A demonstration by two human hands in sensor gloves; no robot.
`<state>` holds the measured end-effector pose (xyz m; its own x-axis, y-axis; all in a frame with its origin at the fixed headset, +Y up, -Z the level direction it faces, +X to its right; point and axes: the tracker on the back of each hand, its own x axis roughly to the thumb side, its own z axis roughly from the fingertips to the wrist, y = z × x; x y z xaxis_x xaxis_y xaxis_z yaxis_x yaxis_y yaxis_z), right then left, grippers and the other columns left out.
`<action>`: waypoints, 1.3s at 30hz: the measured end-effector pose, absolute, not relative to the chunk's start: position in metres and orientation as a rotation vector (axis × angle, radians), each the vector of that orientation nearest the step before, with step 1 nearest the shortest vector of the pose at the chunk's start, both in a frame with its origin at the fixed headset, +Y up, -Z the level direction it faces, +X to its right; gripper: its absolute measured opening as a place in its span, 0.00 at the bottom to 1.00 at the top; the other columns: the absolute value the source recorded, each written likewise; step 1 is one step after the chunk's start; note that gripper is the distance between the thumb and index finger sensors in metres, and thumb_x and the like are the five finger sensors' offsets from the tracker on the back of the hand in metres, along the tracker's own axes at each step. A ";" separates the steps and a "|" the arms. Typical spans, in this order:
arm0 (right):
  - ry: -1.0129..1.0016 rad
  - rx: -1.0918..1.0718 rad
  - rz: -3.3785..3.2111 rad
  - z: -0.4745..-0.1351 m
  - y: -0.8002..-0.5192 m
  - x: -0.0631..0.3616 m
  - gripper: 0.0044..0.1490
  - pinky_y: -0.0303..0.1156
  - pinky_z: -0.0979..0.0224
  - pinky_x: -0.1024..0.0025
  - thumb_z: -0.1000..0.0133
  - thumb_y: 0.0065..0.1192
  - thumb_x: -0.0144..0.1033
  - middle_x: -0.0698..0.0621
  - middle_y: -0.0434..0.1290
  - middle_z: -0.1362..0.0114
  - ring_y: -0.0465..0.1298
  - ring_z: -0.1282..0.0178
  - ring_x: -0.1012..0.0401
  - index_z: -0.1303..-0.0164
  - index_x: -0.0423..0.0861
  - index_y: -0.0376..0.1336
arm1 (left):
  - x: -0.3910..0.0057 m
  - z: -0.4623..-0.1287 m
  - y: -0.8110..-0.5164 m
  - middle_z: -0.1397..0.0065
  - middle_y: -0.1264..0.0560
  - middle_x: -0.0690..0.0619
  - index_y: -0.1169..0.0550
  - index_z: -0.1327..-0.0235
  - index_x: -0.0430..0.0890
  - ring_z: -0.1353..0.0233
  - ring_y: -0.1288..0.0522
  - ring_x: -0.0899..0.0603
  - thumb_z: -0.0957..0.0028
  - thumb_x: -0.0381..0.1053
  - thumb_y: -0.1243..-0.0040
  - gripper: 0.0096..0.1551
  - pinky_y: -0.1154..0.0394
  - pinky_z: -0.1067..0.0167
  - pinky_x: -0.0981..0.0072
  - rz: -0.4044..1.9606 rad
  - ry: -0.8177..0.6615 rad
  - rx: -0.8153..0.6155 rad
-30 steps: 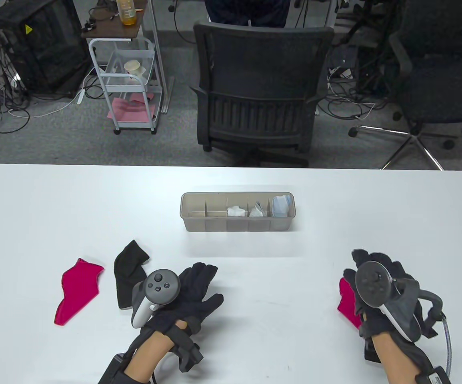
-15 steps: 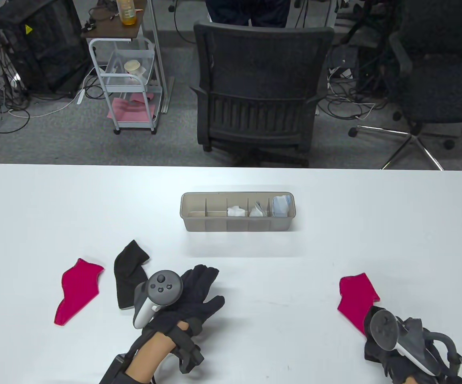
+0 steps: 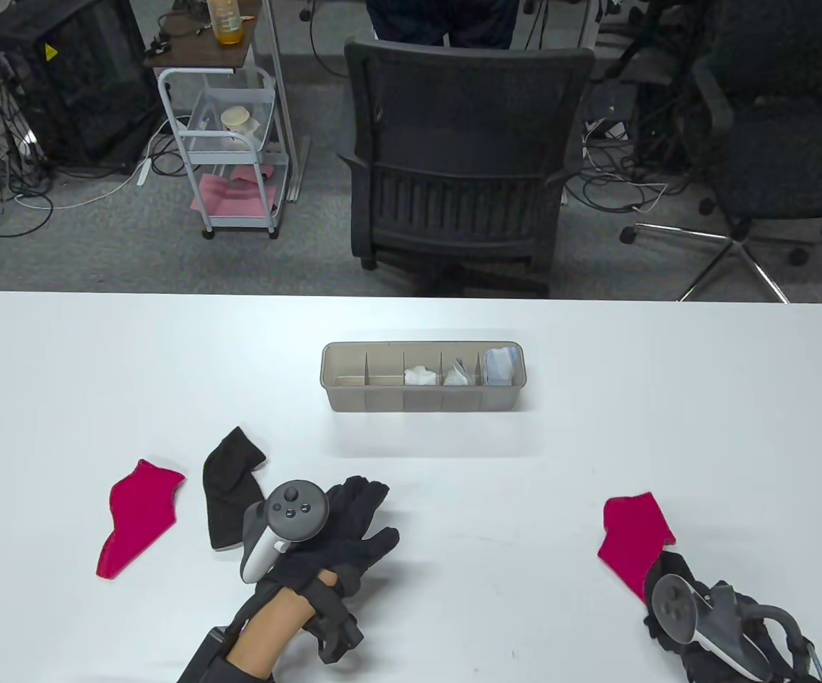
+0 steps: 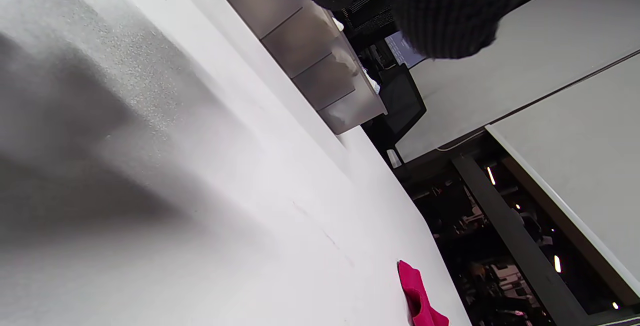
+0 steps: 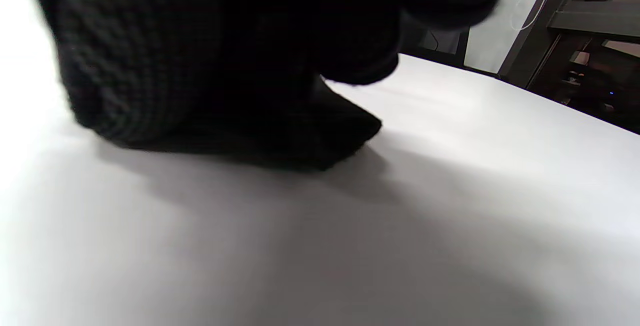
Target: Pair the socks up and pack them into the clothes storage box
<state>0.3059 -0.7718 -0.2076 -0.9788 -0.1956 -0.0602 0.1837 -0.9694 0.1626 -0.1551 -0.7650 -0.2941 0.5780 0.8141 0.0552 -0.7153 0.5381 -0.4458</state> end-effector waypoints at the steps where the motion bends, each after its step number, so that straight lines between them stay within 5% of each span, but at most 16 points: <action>1: -0.227 0.110 -2.940 -0.207 -0.772 0.307 0.25 0.72 0.41 0.62 0.63 0.78 0.53 0.62 0.81 0.41 0.78 0.45 0.60 0.54 0.69 0.74 | -0.155 -0.294 -0.766 0.12 0.62 0.42 0.49 0.17 0.47 0.15 0.67 0.29 0.46 0.62 0.45 0.49 0.65 0.32 0.21 0.922 -0.268 -0.403; 8: -0.135 0.178 -2.977 -0.204 -0.755 0.319 0.25 0.73 0.43 0.62 0.60 0.74 0.50 0.59 0.82 0.36 0.80 0.44 0.59 0.51 0.69 0.71 | -0.158 -0.295 -0.767 0.12 0.62 0.42 0.48 0.17 0.47 0.15 0.67 0.29 0.46 0.61 0.45 0.48 0.65 0.32 0.21 0.939 -0.245 -0.405; 23: 0.462 0.378 -3.055 -0.214 -0.621 0.331 0.28 0.73 0.44 0.64 0.54 0.66 0.45 0.57 0.81 0.40 0.78 0.45 0.59 0.42 0.60 0.63 | -0.159 -0.294 -0.758 0.12 0.60 0.40 0.46 0.18 0.45 0.16 0.64 0.27 0.46 0.57 0.40 0.48 0.64 0.32 0.21 0.957 -0.248 -0.379; 31: 0.647 0.244 -3.179 -0.226 -0.568 0.293 0.27 0.73 0.42 0.64 0.53 0.66 0.45 0.58 0.81 0.40 0.78 0.45 0.59 0.42 0.62 0.64 | -0.157 -0.295 -0.756 0.12 0.59 0.39 0.46 0.18 0.44 0.17 0.62 0.26 0.46 0.56 0.40 0.47 0.63 0.32 0.21 0.964 -0.272 -0.365; 39: 0.644 -0.110 -3.421 -0.243 -0.559 0.224 0.26 0.73 0.41 0.64 0.53 0.65 0.43 0.59 0.81 0.39 0.78 0.43 0.59 0.42 0.63 0.65 | -0.151 -0.289 -0.746 0.13 0.55 0.37 0.44 0.18 0.44 0.18 0.57 0.24 0.47 0.56 0.39 0.47 0.58 0.32 0.21 0.981 -0.327 -0.323</action>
<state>0.2243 -0.5586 -0.2434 -0.9404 0.3174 0.1223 -0.3402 -0.8759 -0.3422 -0.1509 -0.7464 -0.2888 0.5160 0.8478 0.1227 -0.7520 0.5169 -0.4089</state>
